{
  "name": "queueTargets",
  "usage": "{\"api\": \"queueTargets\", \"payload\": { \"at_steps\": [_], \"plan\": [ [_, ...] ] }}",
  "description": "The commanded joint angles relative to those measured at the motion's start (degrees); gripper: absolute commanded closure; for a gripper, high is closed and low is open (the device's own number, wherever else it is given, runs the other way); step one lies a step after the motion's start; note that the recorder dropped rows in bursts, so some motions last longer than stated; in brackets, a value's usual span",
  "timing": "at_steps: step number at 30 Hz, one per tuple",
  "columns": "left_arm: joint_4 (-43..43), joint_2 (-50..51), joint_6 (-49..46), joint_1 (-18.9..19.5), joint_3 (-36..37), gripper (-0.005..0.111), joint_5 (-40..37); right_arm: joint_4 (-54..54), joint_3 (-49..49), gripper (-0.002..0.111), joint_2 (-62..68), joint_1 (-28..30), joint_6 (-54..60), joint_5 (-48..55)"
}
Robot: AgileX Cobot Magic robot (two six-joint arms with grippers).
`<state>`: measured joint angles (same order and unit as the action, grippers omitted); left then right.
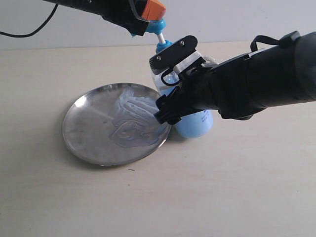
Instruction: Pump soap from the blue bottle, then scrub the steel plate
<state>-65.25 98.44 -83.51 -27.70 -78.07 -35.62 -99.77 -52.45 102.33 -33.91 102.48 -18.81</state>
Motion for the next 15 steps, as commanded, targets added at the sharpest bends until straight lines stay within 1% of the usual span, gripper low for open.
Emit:
{"api": "queueTargets", "payload": {
  "at_steps": [1,11,15],
  "plan": [
    [0.09,1.23,1.02,-0.33,-0.21,0.107,-0.28,-0.18,0.19,0.108,-0.22,-0.07,1.12,-1.61],
    [0.44,1.26,1.23,-0.33,-0.21,0.107,-1.73,-0.18,0.19,0.108,-0.22,-0.07,1.25,-1.61],
    [2.35,1.86,2.78,-0.33,-0.21,0.107,-1.88,-0.18,0.19,0.108,-0.22,-0.07,1.32,-1.46]
  ]
}}
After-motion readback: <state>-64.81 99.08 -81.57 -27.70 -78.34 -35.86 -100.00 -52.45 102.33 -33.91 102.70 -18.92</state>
